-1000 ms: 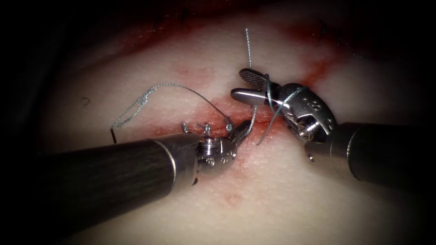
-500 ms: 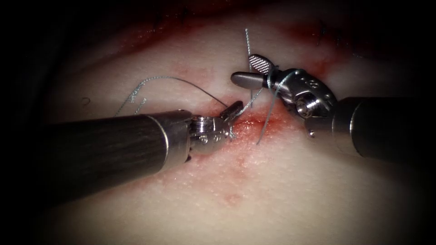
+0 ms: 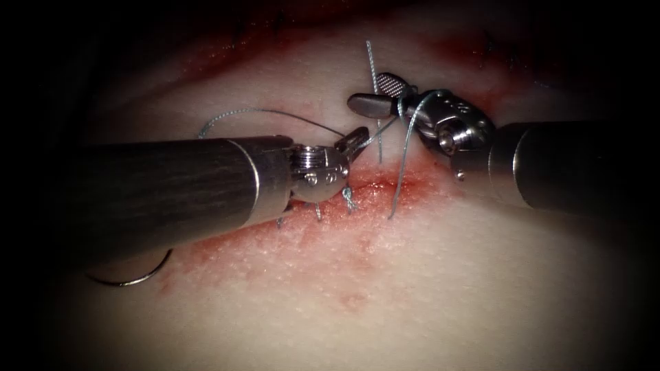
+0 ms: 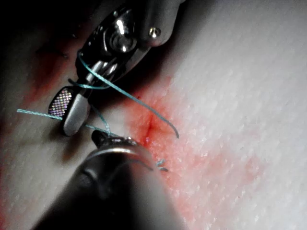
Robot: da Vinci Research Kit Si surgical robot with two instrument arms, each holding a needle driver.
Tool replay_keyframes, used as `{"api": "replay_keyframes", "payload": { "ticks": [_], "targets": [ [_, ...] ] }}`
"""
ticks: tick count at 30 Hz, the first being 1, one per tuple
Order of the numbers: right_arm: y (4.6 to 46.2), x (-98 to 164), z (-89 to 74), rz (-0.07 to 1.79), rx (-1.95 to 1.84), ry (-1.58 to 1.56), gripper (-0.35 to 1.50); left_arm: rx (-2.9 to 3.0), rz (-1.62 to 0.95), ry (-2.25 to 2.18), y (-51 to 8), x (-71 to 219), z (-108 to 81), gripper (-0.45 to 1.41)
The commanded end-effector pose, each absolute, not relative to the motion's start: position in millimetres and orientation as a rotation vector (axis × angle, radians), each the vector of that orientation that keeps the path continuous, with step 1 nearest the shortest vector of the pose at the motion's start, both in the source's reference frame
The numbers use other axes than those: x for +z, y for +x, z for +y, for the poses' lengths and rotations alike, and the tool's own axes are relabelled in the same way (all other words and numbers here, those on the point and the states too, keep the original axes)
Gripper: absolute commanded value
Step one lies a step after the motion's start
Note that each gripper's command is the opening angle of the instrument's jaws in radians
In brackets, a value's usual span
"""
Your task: Wound Closure
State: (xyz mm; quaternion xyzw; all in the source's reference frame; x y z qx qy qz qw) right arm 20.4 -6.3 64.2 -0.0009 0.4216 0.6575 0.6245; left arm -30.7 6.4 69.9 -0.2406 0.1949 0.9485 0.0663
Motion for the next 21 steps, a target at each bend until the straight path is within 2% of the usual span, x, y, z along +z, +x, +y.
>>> {"api": "replay_keyframes", "payload": {
  "ticks": [1, 10, 15, 16, 17, 18, 19, 21],
  "targets": [
    [21.0, 65.1, -6.2, 0.970, 1.512, -0.004, 1.16, 2.860, 0.588, -0.729, -31.3, 70.5, 6.3, -0.45],
    [21.5, 65.8, -6.2, 0.964, 1.507, -0.001, 1.15, 2.858, 0.588, -0.726, -31.5, 70.5, 6.4, -0.45],
    [22.6, 66.4, -6.4, 0.949, 1.487, 0.039, 1.01, 2.858, 0.588, -0.726, -31.4, 70.6, 6.5, -0.45],
    [22.9, 66.5, -6.3, 0.945, 1.488, 0.038, 0.91, 2.853, 0.585, -0.727, -31.3, 70.6, 6.6, -0.45],
    [23.1, 66.5, -6.3, 0.945, 1.490, 0.036, 0.54, 2.854, 0.586, -0.724, -31.2, 70.7, 6.6, -0.45],
    [23.1, 66.4, -6.5, 0.935, 1.495, 0.028, 0.04, 2.854, 0.586, -0.725, -31.1, 70.7, 6.6, -0.45],
    [22.8, 66.1, -6.9, 0.868, 1.533, -0.040, -0.35, 2.855, 0.587, -0.719, -30.9, 70.6, 6.6, -0.45],
    [22.0, 65.4, -7.2, 0.881, 1.543, -0.101, -0.35, 2.857, 0.590, -0.710, -30.4, 70.6, 6.4, -0.45]
  ]
}}
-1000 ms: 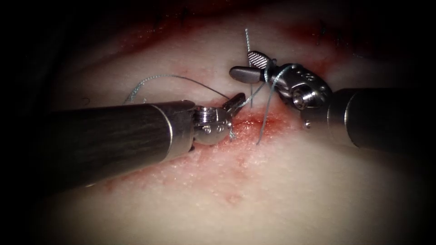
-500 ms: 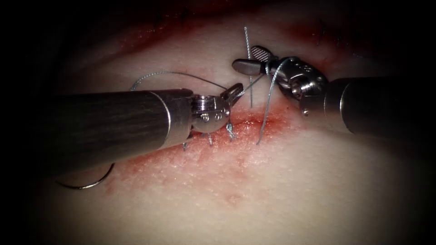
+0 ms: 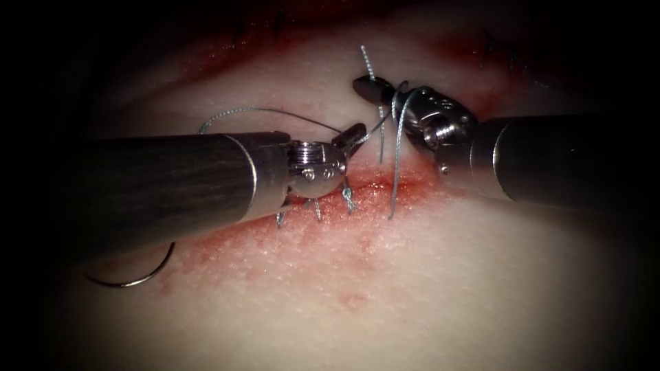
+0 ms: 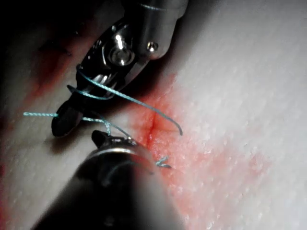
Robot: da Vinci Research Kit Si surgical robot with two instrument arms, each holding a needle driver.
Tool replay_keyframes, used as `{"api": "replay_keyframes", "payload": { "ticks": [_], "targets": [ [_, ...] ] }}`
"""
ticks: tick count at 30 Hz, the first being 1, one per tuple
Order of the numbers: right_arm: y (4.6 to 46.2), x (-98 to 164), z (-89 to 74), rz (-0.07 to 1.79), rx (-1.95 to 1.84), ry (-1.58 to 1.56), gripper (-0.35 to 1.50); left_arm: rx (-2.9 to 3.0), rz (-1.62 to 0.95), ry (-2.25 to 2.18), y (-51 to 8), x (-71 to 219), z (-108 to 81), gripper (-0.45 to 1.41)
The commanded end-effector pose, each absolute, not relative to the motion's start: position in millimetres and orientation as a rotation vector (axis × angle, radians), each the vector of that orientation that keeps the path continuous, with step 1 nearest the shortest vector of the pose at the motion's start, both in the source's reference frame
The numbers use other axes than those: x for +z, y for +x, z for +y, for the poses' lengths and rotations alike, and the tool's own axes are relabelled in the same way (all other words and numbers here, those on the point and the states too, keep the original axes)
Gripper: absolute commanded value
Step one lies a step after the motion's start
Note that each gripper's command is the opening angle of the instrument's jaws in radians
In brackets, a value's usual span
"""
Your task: Wound Closure
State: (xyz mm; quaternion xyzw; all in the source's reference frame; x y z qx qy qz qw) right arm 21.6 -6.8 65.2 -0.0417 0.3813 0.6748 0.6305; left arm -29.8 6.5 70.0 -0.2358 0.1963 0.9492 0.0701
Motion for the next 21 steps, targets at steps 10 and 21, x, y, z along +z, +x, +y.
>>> {"api": "replay_keyframes", "payload": {
  "ticks": [10, 21],
  "targets": [
    [19.9, 64.3, -12.2, 1.030, 1.421, -0.106, -0.35, 2.847, 0.588, -0.674, -28.3, 71.1, 7.4, -0.45],
    [20.3, 64.0, -16.6, 1.131, 1.304, -0.209, -0.35, 2.852, 0.567, -0.643, -27.4, 73.5, 11.9, -0.45]
  ]
}}
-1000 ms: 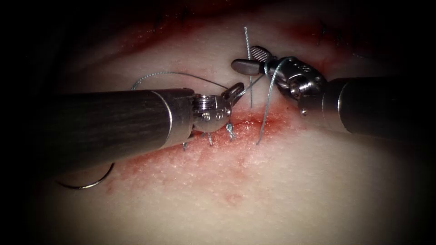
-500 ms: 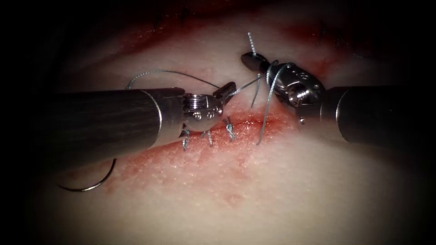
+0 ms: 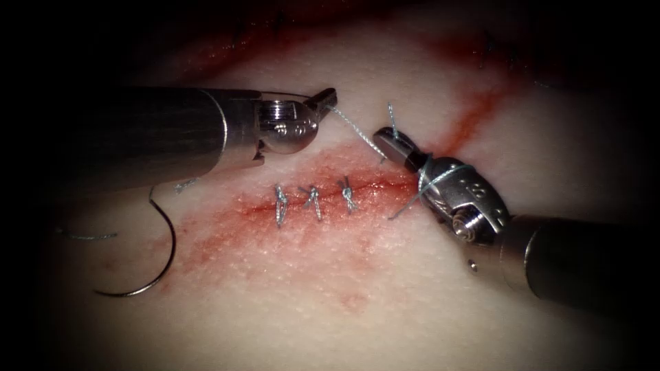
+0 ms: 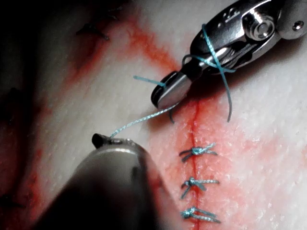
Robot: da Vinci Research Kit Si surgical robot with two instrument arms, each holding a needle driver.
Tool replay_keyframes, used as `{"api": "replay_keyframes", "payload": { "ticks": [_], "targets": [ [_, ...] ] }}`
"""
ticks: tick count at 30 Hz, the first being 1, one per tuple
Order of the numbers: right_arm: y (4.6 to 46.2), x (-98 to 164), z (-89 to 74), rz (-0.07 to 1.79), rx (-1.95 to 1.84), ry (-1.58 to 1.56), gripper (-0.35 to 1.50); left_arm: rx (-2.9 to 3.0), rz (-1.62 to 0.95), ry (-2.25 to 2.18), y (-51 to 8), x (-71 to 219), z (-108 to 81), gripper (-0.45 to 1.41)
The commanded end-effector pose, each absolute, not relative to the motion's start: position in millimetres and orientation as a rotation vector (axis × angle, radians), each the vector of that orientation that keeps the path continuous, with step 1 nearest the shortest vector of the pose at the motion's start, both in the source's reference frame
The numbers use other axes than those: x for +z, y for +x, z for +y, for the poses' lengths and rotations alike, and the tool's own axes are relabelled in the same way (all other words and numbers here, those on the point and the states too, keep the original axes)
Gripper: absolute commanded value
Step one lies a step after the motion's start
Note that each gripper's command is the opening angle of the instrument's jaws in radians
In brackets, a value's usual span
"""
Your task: Wound Closure
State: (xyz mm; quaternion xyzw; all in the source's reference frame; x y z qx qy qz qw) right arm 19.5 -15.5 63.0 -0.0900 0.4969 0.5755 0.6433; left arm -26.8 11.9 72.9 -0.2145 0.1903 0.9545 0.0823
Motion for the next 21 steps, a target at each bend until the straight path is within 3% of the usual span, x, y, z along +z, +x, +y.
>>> {"api": "replay_keyframes", "payload": {
  "ticks": [1, 21],
  "targets": [
    [20.6, 64, -17.7, 1.134, 1.279, -0.223, -0.35, 2.852, 0.566, -0.638, -27.4, 74, 12.4, -0.45],
    [20.3, 64, -22.5, 1.064, 1.209, -0.182, -0.35, 2.784, 0.589, -0.647, -25.5, 71, 24.5, -0.45]
  ]
}}
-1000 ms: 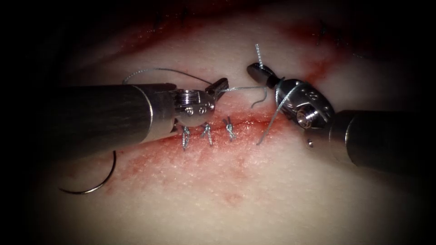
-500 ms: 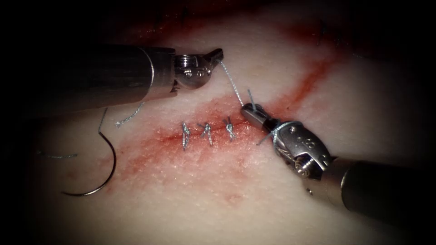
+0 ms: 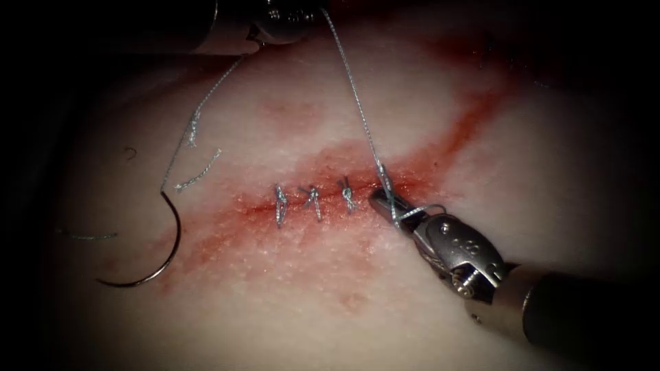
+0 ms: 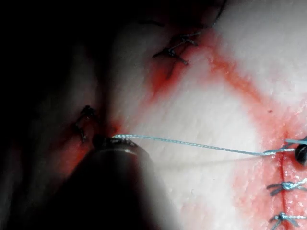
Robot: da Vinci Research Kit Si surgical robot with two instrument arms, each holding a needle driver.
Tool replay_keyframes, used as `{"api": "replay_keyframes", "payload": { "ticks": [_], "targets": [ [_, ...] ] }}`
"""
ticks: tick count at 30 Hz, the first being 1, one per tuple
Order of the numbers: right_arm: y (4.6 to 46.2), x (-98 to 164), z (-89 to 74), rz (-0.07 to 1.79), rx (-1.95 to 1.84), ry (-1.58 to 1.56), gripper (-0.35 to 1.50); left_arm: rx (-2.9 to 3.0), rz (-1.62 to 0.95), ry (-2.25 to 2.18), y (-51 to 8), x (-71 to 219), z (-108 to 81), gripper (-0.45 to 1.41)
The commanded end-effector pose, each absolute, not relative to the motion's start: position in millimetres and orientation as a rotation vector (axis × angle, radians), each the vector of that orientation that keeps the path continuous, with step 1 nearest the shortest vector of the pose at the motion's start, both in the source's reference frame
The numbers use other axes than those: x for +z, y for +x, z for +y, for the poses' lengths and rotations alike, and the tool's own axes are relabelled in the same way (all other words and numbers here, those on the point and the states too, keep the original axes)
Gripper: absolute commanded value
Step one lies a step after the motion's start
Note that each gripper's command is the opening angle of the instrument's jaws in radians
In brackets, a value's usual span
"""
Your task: Wound Closure
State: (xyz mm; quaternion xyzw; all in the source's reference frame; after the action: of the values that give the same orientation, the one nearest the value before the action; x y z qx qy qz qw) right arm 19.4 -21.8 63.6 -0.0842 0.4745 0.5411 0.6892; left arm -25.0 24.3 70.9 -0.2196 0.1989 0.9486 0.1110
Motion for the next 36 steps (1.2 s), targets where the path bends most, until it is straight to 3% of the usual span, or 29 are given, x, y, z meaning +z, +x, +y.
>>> {"api": "replay_keyframes", "payload": {
  "ticks": [1, 36],
  "targets": [
    [20.3, 63, -23.0, 1.059, 1.207, -0.173, -0.35, 2.782, 0.603, -0.644, -25.3, 71, 25.7, -0.45],
    [20.1, 57, -27.1, 1.044, 1.100, -0.138, -0.35, 2.746, 0.755, -0.573, -23.4, 74, 40.6, -0.45]
  ]
}}
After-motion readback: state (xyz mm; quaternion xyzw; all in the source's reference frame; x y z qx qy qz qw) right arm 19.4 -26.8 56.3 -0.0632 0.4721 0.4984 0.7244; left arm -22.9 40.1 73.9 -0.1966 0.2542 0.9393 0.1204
